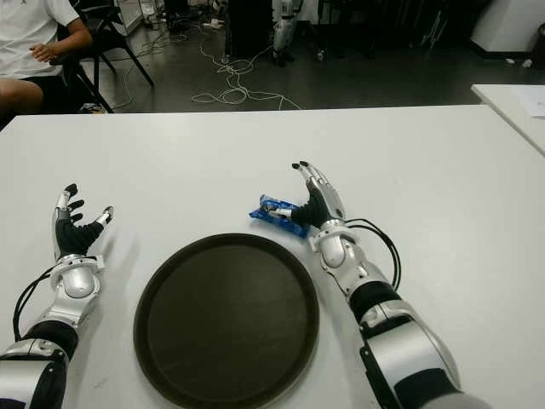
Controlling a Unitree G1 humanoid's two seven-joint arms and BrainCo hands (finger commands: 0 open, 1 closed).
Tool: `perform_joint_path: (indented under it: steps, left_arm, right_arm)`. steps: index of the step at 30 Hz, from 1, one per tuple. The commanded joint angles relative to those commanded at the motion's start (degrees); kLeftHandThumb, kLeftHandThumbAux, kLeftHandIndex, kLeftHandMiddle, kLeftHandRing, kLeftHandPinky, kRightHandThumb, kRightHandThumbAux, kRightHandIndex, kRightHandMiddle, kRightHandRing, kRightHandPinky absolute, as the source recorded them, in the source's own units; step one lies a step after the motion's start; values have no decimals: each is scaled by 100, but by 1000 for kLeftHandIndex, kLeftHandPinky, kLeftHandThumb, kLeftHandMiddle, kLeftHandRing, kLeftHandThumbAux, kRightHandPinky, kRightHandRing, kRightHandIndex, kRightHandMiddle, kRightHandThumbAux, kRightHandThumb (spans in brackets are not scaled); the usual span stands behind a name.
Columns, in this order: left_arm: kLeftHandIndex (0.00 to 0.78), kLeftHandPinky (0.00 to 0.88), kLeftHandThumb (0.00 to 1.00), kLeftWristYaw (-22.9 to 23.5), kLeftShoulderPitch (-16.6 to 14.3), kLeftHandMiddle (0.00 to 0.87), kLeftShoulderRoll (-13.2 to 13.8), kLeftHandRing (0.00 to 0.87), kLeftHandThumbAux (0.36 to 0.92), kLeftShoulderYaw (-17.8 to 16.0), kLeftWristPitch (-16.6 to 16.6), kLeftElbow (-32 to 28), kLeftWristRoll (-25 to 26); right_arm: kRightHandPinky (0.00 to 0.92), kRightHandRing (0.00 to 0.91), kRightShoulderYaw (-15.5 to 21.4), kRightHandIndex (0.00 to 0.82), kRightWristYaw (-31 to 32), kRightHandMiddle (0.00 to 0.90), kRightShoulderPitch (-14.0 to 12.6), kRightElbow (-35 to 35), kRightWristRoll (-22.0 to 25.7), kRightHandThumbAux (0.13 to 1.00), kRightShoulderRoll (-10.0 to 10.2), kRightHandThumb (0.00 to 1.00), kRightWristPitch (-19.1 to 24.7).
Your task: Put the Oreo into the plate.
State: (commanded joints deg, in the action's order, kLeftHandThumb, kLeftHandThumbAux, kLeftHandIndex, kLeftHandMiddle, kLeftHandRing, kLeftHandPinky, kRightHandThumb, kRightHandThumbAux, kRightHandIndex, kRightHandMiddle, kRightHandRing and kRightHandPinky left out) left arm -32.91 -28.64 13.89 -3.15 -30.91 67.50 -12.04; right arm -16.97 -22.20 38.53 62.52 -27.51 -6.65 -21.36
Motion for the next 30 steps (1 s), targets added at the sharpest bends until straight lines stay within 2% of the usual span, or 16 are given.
perform_joint_path:
  steps: [5, 10, 22, 30]
  left_arm:
    - [132, 208, 265, 33, 9, 122, -2, 149, 782, -15, -33, -17, 22]
    - [117, 196, 229, -3, 14, 131, 8, 154, 778, 7, -6, -18, -13]
    - [117, 201, 248, 2, 18, 128, -3, 154, 784, -23, -53, -17, 1]
    - [114, 197, 241, -4, 17, 125, -6, 150, 786, -30, -80, -10, 5]
  right_arm:
    - [0, 0, -27, 0, 51, 0, 46, -95, 2, 692, 58, 0, 141]
    - [0, 0, -60, 0, 154, 0, 103, -203, -8, 677, 120, 0, 346]
    - [0, 0, -287, 0, 527, 0, 258, -407, -229, 708, 170, 0, 972]
    - [4, 0, -382, 0, 639, 0, 273, -588, -299, 725, 184, 0, 1293]
